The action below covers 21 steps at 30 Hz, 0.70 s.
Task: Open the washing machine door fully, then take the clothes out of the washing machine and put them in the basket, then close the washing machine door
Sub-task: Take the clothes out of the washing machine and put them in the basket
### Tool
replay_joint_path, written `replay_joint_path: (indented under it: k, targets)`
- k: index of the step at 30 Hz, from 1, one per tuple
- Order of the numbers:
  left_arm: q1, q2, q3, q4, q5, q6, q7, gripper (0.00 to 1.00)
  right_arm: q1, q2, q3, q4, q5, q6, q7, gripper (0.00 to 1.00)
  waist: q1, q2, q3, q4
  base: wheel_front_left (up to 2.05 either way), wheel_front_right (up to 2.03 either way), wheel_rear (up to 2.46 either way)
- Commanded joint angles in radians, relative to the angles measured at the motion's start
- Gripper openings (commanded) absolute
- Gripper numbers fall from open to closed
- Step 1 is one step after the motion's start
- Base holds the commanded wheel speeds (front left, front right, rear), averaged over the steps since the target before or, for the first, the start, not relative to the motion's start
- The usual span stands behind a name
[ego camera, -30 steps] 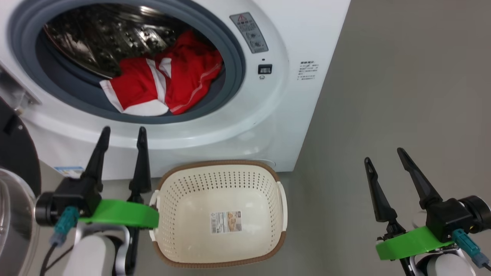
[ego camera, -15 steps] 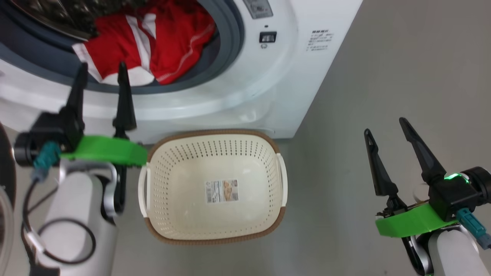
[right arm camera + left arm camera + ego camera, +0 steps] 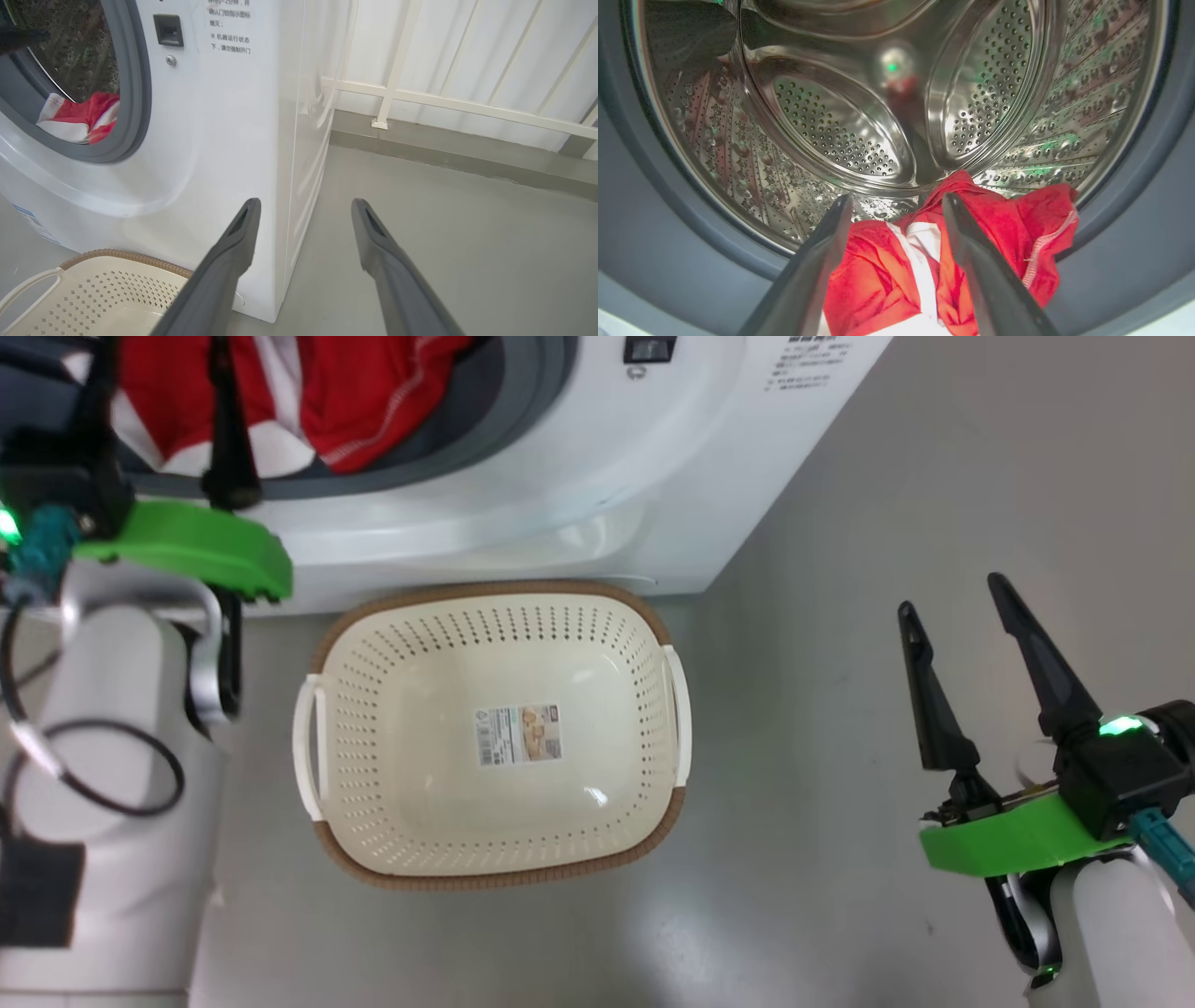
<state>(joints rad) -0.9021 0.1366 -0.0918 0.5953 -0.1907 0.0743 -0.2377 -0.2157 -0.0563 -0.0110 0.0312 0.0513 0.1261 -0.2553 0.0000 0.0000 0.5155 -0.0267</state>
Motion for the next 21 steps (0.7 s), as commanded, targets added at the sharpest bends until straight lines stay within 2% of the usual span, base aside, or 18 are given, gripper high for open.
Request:
replay_joint_path:
  k: [1, 11, 21]
  targets:
    - [-0.041, 0.054, 0.015, 0.001, 0.019, 0.014, 0.01, 1.0, -0.014, 0.0, 0.012, -0.022, -0.001, 0.005, -0.006, 1.0, 0.0, 0.0, 0.038, -0.02, 0.0, 0.0, 0.0]
    - [-0.183, 0.095, -0.017, 0.137, 0.056, 0.028, 0.096, 1.0, -0.053, 0.005, 0.01, 0.001, 0.012, 0.005, -0.006, 1.0, 0.0, 0.0, 0.087, -0.041, 0.0, 0.0, 0.0]
    - [-0.29, 0.142, -0.059, 0.295, 0.092, 0.043, 0.282, 1.0, -0.081, 0.006, 0.031, 0.026, 0.052, 0.005, -0.006, 1.0, 0.0, 0.0, 0.109, -0.068, 0.0, 0.0, 0.0]
